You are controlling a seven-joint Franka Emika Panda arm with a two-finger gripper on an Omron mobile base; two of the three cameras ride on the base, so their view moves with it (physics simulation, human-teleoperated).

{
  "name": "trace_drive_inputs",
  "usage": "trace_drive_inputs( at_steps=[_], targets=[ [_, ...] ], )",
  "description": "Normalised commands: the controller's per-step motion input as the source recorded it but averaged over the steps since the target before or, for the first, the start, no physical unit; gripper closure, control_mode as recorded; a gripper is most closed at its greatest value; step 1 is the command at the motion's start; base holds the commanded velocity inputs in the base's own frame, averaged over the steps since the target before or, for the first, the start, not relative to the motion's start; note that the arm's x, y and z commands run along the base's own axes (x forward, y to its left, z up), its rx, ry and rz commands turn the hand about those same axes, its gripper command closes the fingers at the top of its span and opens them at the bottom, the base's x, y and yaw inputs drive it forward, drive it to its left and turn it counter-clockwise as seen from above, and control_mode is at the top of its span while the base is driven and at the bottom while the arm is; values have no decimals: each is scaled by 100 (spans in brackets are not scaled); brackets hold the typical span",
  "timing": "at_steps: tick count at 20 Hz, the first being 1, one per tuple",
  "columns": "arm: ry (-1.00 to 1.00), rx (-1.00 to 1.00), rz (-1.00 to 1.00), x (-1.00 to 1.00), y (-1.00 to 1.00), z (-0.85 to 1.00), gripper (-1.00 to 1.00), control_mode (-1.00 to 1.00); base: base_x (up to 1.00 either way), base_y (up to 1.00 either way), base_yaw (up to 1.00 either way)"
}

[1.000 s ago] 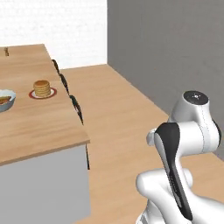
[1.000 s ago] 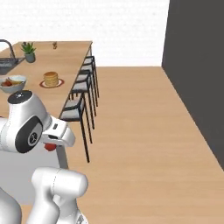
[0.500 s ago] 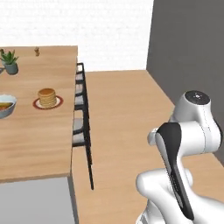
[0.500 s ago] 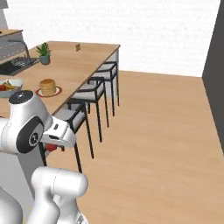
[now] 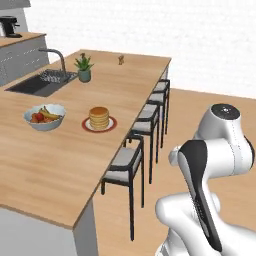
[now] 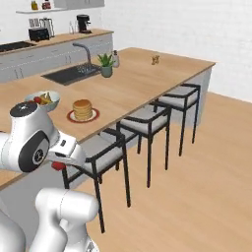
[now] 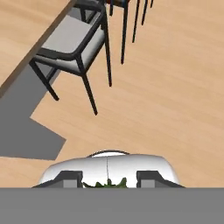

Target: Take the strawberry from the fridge and place it on top of the pancake, located on the dining counter.

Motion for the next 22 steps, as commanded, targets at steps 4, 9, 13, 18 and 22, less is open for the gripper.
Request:
trace_drive_inputs(
  at_steps=[4, 9, 13, 18, 22],
  targets=[
    [0, 0, 0, 0, 0, 0, 100, 100, 70, -58, 80],
    [0, 0, 0, 0, 0, 0, 100, 100, -28, -38, 38],
    [0, 0, 0, 0, 0, 0, 100, 100, -10, -47, 28],
    [0, 0, 0, 0, 0, 0, 100, 100, 76, -92, 51],
    [0, 0, 0, 0, 0, 0, 100, 100, 57, -78, 64]
  ],
)
